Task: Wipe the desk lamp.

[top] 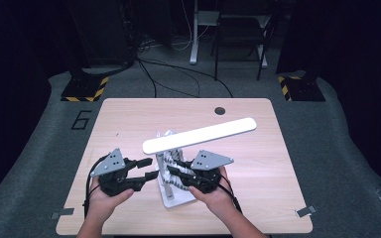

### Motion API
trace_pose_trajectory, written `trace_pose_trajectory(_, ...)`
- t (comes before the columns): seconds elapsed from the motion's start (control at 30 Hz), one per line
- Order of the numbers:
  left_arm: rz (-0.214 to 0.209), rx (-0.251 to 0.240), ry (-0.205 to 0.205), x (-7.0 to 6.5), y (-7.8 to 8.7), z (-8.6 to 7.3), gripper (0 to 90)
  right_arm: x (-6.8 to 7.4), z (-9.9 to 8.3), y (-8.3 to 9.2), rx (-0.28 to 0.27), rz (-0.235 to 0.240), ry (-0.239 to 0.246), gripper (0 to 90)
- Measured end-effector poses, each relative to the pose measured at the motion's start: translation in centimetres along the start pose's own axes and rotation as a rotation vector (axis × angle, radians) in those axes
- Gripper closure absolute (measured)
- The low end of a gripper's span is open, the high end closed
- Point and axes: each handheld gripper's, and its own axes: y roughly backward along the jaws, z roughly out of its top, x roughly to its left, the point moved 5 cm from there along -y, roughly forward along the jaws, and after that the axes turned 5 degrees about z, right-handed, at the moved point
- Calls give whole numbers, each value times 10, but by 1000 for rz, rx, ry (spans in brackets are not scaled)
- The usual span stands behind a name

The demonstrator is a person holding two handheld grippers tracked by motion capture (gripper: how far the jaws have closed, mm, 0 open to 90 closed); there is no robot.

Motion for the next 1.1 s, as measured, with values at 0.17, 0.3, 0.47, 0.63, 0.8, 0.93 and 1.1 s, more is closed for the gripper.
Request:
trace_pose_trajectory(0.17, 1, -3, 2, 0, 0, 0, 512, 1, 7, 3, -17, 2, 6, 754)
trace_pose_trajectory(0.3, 3, -3, 3, 0, 0, 0, 512, 2, 13, 4, -36, 4, 4, 754)
trace_pose_trajectory(0.47, 4, -3, 4, 0, 0, 0, 511, 3, 20, 7, -57, 0, 10, 754)
trace_pose_trajectory(0.63, 2, -3, 3, 0, 0, 0, 510, 3, 28, 10, -78, -3, 16, 753)
trace_pose_trajectory(0.8, -1, -2, 10, 0, 0, 0, 507, 4, 34, 13, -97, -4, 22, 751)
trace_pose_trajectory(0.93, -9, -2, 6, -1, 0, 0, 502, 5, 38, 15, -114, -2, 17, 749)
trace_pose_trajectory(1.1, -9, -2, 8, -1, 0, 0, 501, 5, 44, 18, -138, 0, 21, 747)
